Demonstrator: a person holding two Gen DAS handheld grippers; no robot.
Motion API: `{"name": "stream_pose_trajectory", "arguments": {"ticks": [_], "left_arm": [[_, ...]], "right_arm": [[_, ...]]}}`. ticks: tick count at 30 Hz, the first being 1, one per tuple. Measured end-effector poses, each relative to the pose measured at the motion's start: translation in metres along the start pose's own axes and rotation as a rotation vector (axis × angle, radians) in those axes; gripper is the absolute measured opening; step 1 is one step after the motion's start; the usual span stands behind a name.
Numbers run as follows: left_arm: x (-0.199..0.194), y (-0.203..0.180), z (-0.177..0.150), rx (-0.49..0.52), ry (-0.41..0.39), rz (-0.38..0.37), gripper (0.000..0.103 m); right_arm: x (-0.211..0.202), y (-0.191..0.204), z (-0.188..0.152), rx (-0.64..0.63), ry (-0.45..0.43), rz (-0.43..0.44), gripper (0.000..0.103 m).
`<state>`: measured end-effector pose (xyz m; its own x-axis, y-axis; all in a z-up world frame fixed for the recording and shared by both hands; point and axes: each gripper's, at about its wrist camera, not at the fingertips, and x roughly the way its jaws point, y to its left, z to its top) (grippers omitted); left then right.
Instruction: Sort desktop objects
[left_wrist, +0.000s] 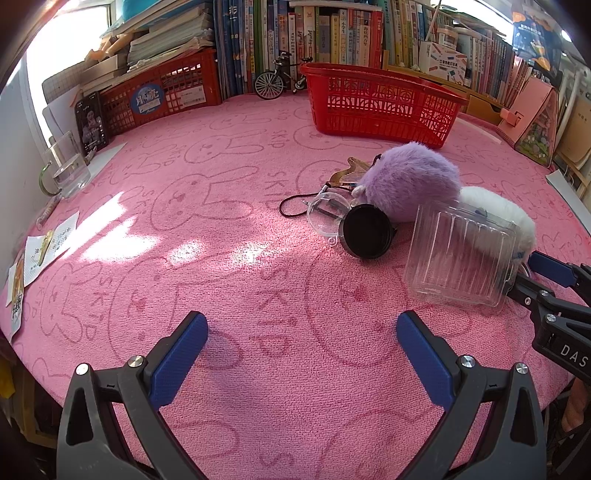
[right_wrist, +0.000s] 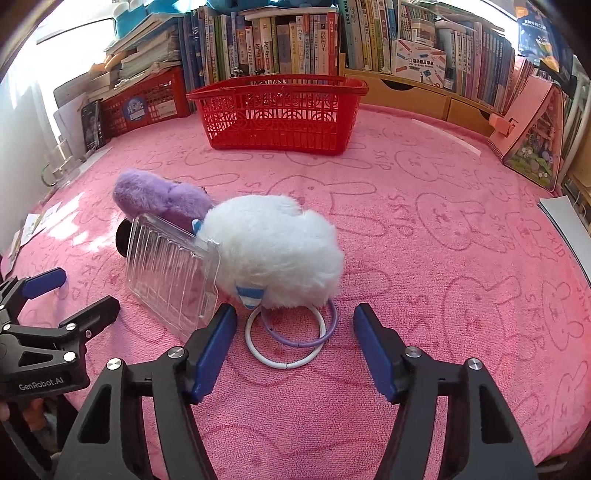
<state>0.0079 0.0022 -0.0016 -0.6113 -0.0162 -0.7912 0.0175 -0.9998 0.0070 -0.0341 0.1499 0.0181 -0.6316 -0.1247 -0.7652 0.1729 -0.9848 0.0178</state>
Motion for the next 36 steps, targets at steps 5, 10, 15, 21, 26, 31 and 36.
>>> {"name": "stream_pose_trajectory", "arguments": {"ticks": [5, 10, 15, 21, 26, 31, 36], "left_arm": [[0.000, 0.000, 0.000, -0.001, 0.000, 0.000, 0.103], [0.000, -0.001, 0.000, -0.001, 0.000, 0.001, 0.103], [0.000, -0.001, 0.000, -0.001, 0.000, 0.002, 0.103], [0.000, -0.001, 0.000, -0.001, -0.002, 0.002, 0.103], [0.000, -0.002, 0.001, -0.001, -0.004, 0.002, 0.103], [0.000, -0.002, 0.000, -0.001, -0.004, 0.003, 0.103], [0.000, -0.002, 0.000, 0.000, -0.005, 0.003, 0.103]], "right_arm": [[-0.006, -0.007, -0.002, 0.049, -0.047, 0.049, 0.044], [-0.017, -0.003, -0.007, 0.021, -0.092, 0.039, 0.044], [-0.026, 0.000, -0.010, -0.008, -0.119, 0.030, 0.044], [-0.034, -0.003, -0.010, 0.010, -0.142, 0.034, 0.044], [-0.033, -0.009, -0.009, 0.032, -0.136, 0.025, 0.044], [-0.039, -0.013, -0.011, 0.060, -0.147, 0.043, 0.044], [-0.045, -0.018, -0.013, 0.061, -0.155, 0.008, 0.044]]}}
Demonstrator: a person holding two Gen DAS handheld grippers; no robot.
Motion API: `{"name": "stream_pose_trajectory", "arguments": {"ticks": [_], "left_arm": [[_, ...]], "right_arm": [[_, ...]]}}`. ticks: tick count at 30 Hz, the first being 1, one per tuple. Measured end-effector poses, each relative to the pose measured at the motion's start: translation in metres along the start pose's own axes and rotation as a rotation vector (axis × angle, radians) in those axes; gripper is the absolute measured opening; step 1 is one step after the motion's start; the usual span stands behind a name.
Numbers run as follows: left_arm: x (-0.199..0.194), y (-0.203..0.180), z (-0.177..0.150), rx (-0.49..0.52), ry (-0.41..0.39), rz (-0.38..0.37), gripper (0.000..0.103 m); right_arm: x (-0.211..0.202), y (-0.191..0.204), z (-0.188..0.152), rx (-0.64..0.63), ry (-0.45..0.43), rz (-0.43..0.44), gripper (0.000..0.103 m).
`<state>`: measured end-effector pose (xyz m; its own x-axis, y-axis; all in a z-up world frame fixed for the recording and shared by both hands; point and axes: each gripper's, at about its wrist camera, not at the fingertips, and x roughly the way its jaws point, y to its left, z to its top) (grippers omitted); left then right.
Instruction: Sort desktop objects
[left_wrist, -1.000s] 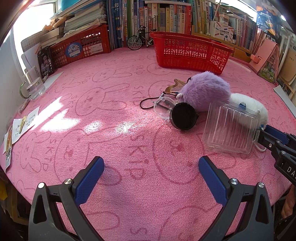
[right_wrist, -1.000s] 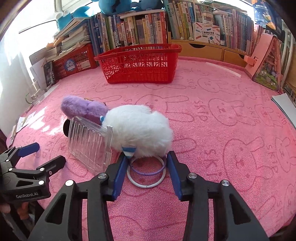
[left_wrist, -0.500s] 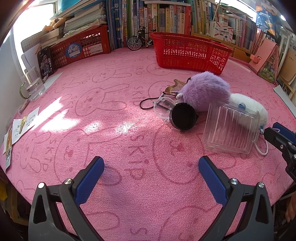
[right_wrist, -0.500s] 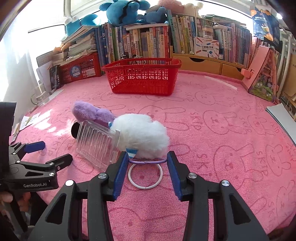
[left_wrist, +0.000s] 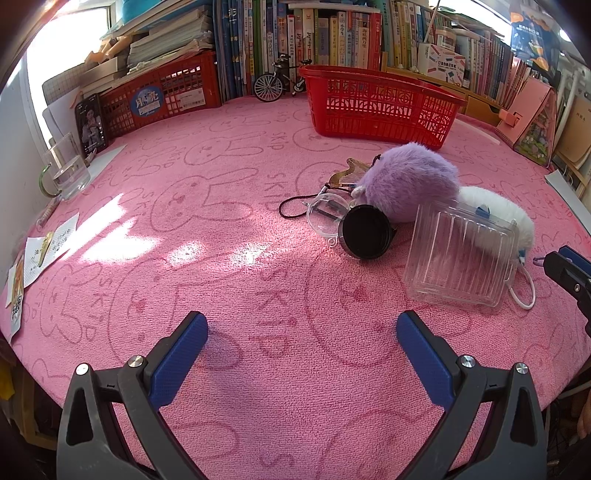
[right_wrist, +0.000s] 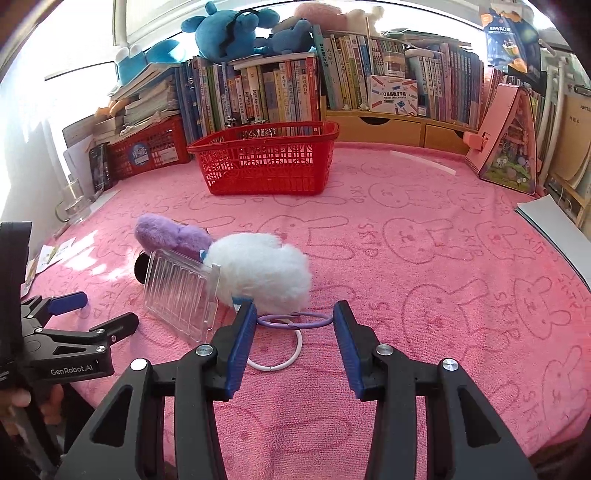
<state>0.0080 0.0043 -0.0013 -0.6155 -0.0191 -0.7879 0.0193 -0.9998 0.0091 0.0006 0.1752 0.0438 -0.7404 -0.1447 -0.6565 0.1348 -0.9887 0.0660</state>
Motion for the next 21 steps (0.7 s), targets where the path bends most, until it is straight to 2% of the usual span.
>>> {"name": "stream_pose_trajectory", "arguments": {"ticks": [12, 17, 21], "left_arm": [[0.000, -0.001, 0.002, 0.000, -0.003, 0.001, 0.103], [0.000, -0.001, 0.001, 0.001, -0.003, 0.001, 0.103], [0.000, -0.001, 0.001, 0.001, -0.004, 0.001, 0.103]], "right_arm": [[0.003, -0.031, -0.011, 0.085, 0.037, -0.084, 0.044], [0.009, -0.029, -0.014, 0.049, 0.062, -0.135, 0.044], [0.013, -0.029, -0.015, 0.062, 0.083, -0.087, 0.044]]}}
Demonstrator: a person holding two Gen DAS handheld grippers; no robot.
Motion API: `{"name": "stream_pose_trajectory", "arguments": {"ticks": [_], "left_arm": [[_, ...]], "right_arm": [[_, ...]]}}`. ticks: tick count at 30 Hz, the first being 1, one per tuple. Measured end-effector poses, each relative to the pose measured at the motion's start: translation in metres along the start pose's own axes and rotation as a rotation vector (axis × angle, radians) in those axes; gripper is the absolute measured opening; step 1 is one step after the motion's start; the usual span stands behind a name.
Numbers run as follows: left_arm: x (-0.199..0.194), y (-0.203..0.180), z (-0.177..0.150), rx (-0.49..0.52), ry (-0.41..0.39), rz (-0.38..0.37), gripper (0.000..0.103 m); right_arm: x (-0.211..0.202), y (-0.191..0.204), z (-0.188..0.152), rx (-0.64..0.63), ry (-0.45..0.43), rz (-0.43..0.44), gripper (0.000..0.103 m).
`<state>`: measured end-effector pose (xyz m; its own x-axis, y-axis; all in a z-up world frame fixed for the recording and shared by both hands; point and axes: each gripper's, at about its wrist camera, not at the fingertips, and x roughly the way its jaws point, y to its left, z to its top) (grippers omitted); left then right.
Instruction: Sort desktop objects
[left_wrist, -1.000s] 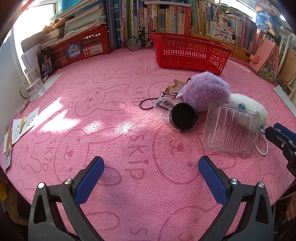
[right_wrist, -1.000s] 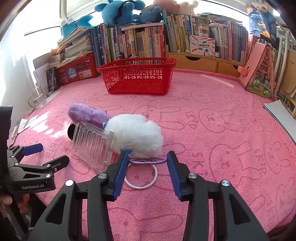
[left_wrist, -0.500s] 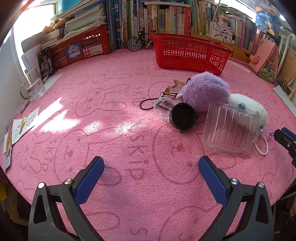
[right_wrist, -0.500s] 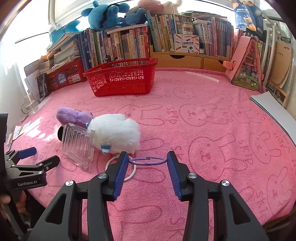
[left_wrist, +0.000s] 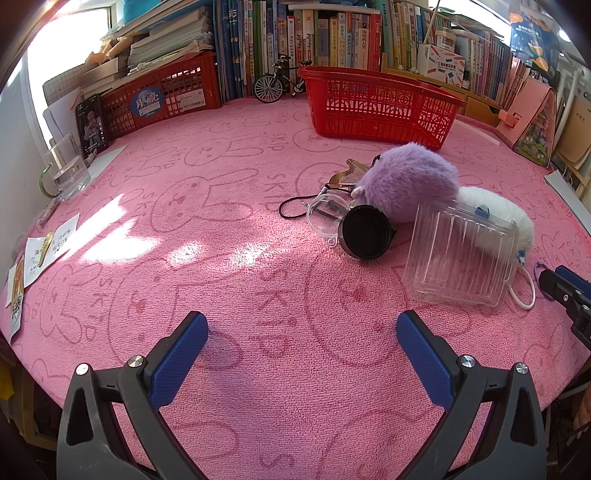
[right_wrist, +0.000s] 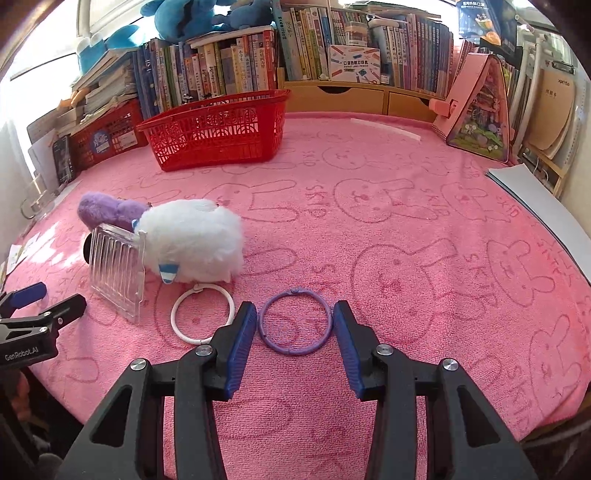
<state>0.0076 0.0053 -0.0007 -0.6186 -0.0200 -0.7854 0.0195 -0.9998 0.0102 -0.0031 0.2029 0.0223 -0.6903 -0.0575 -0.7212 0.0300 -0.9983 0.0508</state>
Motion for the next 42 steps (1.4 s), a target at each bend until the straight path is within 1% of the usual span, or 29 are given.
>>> {"name": "stream_pose_trajectory", "arguments": {"ticks": [1, 4, 5, 8, 10, 13, 15, 18, 20, 25, 28, 32, 34, 38, 39, 42], "left_arm": [[0.000, 0.000, 0.000, 0.000, 0.000, -0.001, 0.103], [0.000, 0.000, 0.001, -0.002, -0.001, -0.002, 0.103], [0.000, 0.000, 0.003, -0.002, 0.003, -0.002, 0.103], [-0.002, 0.001, 0.005, 0.000, 0.029, -0.010, 0.103], [-0.005, 0.000, 0.005, 0.004, 0.030, -0.035, 0.102], [-0.015, -0.006, 0.005, 0.011, -0.011, -0.102, 0.102], [-0.023, -0.014, 0.007, 0.029, -0.066, -0.157, 0.102], [-0.031, -0.032, 0.014, 0.084, -0.131, -0.219, 0.103], [-0.029, -0.045, 0.018, 0.128, -0.143, -0.242, 0.103], [-0.010, -0.063, 0.027, 0.142, -0.129, -0.249, 0.103], [-0.008, -0.073, 0.021, 0.141, -0.127, -0.260, 0.103], [-0.004, -0.080, 0.017, 0.148, -0.130, -0.262, 0.103], [0.001, -0.083, 0.016, 0.153, -0.123, -0.249, 0.103], [0.017, -0.091, 0.015, 0.176, -0.085, -0.189, 0.103], [0.020, -0.090, 0.015, 0.171, -0.069, -0.191, 0.103], [0.021, -0.088, 0.015, 0.166, -0.070, -0.194, 0.103]], "right_arm": [[-0.002, 0.000, 0.000, 0.009, -0.012, 0.018, 0.045], [-0.010, 0.001, 0.003, 0.017, -0.050, 0.061, 0.059], [-0.012, 0.003, 0.003, 0.009, -0.060, 0.069, 0.062], [-0.015, 0.009, 0.004, -0.025, -0.070, 0.073, 0.062], [-0.014, 0.014, 0.003, -0.052, -0.065, 0.070, 0.062], [-0.012, 0.018, 0.000, -0.070, -0.065, 0.049, 0.062], [-0.010, 0.015, 0.000, -0.061, -0.060, 0.054, 0.062], [-0.010, 0.008, 0.000, -0.041, -0.060, 0.055, 0.062], [-0.011, 0.002, -0.001, -0.026, -0.066, 0.046, 0.062], [-0.013, -0.017, -0.002, 0.028, -0.073, 0.032, 0.062], [-0.013, -0.025, -0.004, 0.053, -0.070, 0.028, 0.062], [-0.011, -0.028, -0.007, 0.056, -0.062, 0.026, 0.062], [-0.009, -0.027, -0.008, 0.055, -0.057, 0.028, 0.062], [-0.006, -0.025, -0.010, 0.050, -0.051, 0.029, 0.063], [-0.006, -0.024, -0.010, 0.045, -0.050, 0.026, 0.063], [-0.005, -0.023, -0.010, 0.033, -0.052, 0.016, 0.063]]}}
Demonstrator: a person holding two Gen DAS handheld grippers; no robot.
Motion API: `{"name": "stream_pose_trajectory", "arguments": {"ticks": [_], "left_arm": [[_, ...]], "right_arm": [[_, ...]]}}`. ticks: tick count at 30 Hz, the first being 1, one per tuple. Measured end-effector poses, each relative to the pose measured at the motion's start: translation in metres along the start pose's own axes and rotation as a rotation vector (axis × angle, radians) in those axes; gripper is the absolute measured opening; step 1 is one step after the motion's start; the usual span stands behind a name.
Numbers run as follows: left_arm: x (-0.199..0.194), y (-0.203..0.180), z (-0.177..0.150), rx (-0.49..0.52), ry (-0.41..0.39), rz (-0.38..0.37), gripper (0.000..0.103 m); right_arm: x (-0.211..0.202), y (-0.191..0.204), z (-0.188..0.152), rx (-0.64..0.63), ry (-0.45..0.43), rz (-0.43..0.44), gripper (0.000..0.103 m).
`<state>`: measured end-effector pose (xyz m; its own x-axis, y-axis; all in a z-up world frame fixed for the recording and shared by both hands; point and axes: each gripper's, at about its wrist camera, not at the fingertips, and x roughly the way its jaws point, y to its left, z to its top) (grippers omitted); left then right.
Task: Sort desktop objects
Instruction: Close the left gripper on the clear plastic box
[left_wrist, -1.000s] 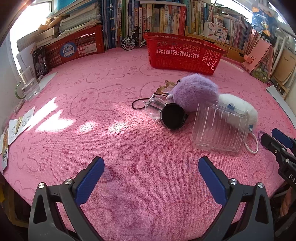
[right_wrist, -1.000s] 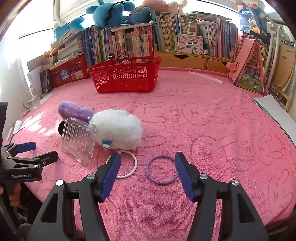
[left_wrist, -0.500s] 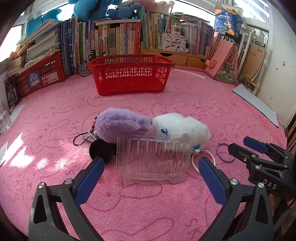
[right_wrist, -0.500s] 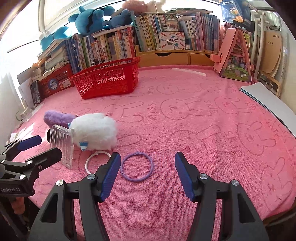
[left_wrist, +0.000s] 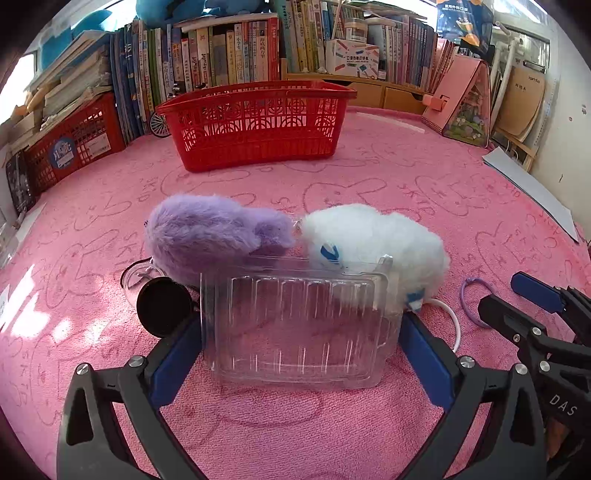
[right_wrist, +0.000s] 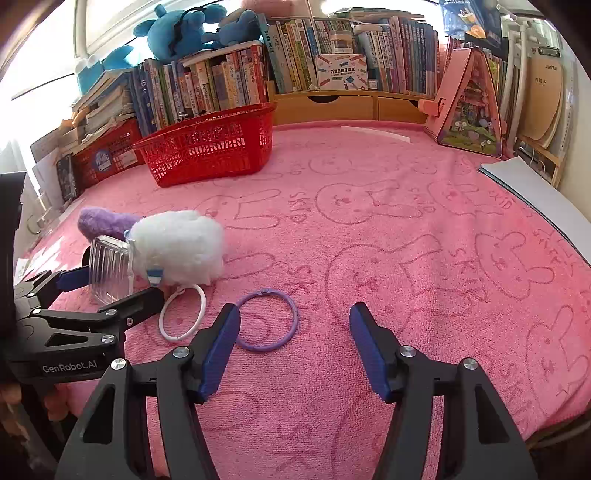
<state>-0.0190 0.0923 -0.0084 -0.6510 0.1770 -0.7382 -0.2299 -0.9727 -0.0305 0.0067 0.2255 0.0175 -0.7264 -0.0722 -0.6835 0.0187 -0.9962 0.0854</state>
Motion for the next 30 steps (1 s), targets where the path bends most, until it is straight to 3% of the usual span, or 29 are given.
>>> {"name": "stream_pose_trajectory", "arguments": {"ticks": [5, 12, 16, 19, 25, 30], "left_arm": [[0.001, -0.001, -0.002, 0.013, 0.001, 0.014, 0.103], [0.001, -0.001, -0.002, 0.013, -0.007, 0.016, 0.103], [0.000, -0.001, -0.001, 0.009, -0.008, 0.018, 0.103], [0.000, -0.001, -0.002, 0.015, -0.006, 0.014, 0.103], [-0.001, -0.001, -0.002, 0.021, -0.006, 0.009, 0.103], [0.000, -0.001, -0.002, 0.017, -0.008, 0.009, 0.103]], "right_arm": [[0.003, 0.009, -0.003, -0.060, -0.016, -0.052, 0.066], [0.003, 0.006, -0.004, -0.071, -0.027, -0.020, 0.072], [-0.011, -0.012, 0.002, 0.060, -0.065, 0.069, 0.072], [-0.020, -0.022, 0.009, 0.096, -0.119, 0.014, 0.072], [-0.002, -0.038, 0.004, 0.149, -0.048, -0.034, 0.072], [0.001, -0.026, -0.001, 0.060, -0.056, -0.099, 0.075]]}}
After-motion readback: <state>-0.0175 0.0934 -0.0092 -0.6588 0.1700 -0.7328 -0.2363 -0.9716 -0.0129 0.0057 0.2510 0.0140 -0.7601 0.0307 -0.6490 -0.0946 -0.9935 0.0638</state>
